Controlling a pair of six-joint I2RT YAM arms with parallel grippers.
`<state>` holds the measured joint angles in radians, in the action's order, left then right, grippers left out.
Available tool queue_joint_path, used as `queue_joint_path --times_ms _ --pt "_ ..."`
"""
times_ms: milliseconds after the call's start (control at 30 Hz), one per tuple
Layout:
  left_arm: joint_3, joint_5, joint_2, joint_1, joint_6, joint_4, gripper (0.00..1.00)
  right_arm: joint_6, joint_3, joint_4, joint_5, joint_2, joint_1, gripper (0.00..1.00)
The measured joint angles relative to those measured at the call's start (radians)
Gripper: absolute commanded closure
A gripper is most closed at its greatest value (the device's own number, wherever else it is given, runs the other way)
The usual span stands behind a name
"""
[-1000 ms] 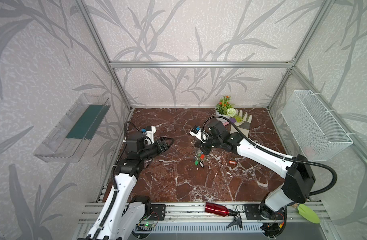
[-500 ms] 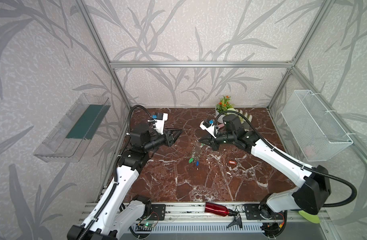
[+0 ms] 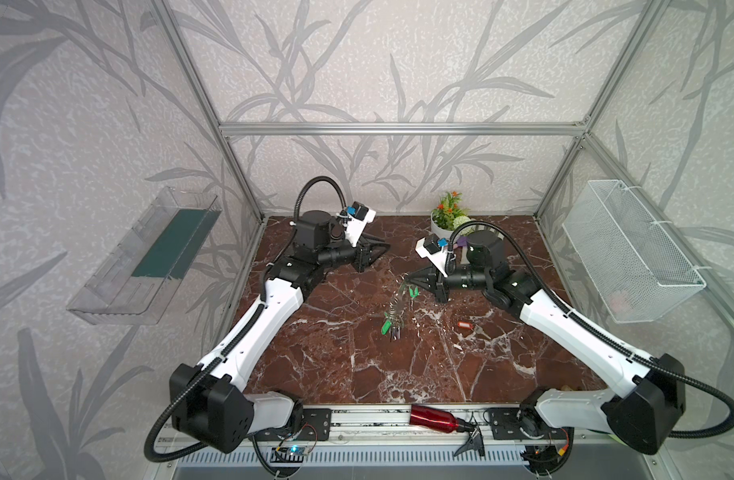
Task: Put the keys on the keyring
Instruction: 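Lift the keyring plate with the right gripper while the left gripper rises toward it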
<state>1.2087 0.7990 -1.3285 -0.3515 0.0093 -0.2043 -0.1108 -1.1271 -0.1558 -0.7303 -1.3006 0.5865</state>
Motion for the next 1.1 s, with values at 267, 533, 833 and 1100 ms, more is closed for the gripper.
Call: queue_joint_path --times_ms 267,533,833,1100 --pt "0.066 0.051 -0.119 -0.033 0.19 -0.196 0.63 0.036 0.015 0.056 -0.048 -0.019 -0.019 1.0" --pt "0.103 0.12 -0.157 -0.04 0.29 -0.286 0.55 0.07 0.014 0.093 -0.082 -0.087 -0.077 1.0" --pt "0.117 0.156 -0.158 -0.069 0.332 -0.321 0.44 0.096 0.013 0.107 -0.099 -0.129 -0.108 1.0" --pt "0.072 0.142 -0.124 -0.053 0.286 -0.256 0.45 0.124 0.013 0.135 -0.144 -0.132 -0.129 1.0"
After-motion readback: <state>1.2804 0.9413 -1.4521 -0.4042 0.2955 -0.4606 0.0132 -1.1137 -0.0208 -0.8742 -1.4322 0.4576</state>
